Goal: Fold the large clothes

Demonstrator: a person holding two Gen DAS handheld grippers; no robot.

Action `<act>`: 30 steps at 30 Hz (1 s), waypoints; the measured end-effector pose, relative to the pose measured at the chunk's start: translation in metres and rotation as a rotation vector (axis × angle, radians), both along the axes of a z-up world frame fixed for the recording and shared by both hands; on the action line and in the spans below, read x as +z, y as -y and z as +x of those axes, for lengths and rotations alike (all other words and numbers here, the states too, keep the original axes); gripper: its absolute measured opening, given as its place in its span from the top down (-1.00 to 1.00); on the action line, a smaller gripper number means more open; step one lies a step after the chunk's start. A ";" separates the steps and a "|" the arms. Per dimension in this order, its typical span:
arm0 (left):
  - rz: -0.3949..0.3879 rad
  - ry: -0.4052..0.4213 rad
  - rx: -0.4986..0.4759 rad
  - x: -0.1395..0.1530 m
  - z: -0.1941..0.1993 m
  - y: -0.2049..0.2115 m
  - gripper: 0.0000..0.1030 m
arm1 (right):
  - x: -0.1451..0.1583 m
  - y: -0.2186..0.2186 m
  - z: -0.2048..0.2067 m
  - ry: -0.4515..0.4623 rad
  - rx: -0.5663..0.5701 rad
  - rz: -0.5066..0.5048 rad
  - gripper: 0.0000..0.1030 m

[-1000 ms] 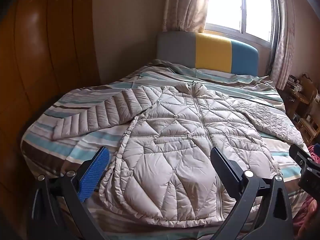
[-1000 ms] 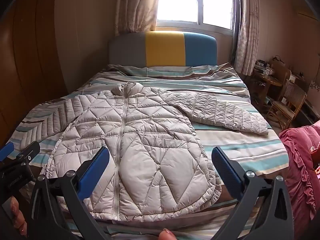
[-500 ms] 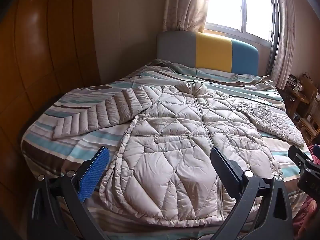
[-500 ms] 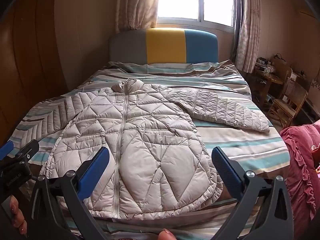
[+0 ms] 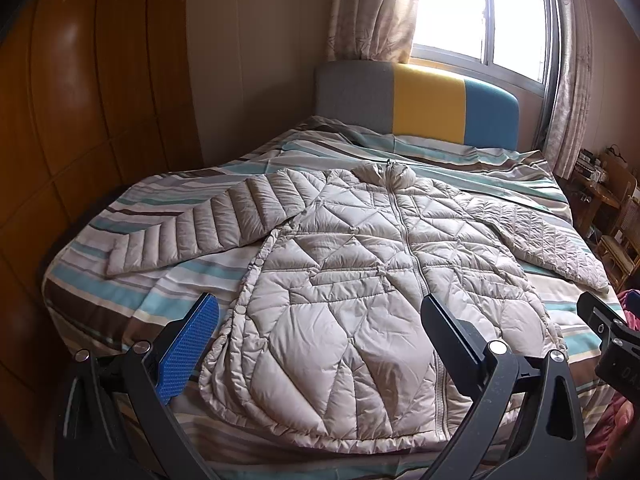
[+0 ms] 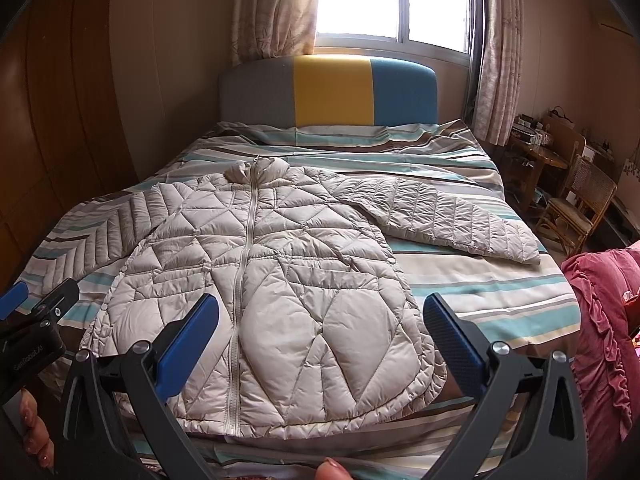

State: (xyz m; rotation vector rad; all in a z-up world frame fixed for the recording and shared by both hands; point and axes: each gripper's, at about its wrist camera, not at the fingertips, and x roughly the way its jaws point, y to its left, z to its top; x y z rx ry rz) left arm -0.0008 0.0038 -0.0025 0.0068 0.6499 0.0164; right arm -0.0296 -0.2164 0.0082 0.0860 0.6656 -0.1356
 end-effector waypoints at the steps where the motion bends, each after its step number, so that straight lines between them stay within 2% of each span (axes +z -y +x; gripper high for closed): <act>1: 0.001 0.000 0.000 0.000 0.000 0.000 -0.94 | 0.000 0.000 0.000 0.002 0.000 0.002 -0.97; 30: 0.001 -0.019 0.001 -0.006 0.000 -0.001 -0.94 | -0.003 0.000 0.001 -0.009 0.006 0.006 -0.97</act>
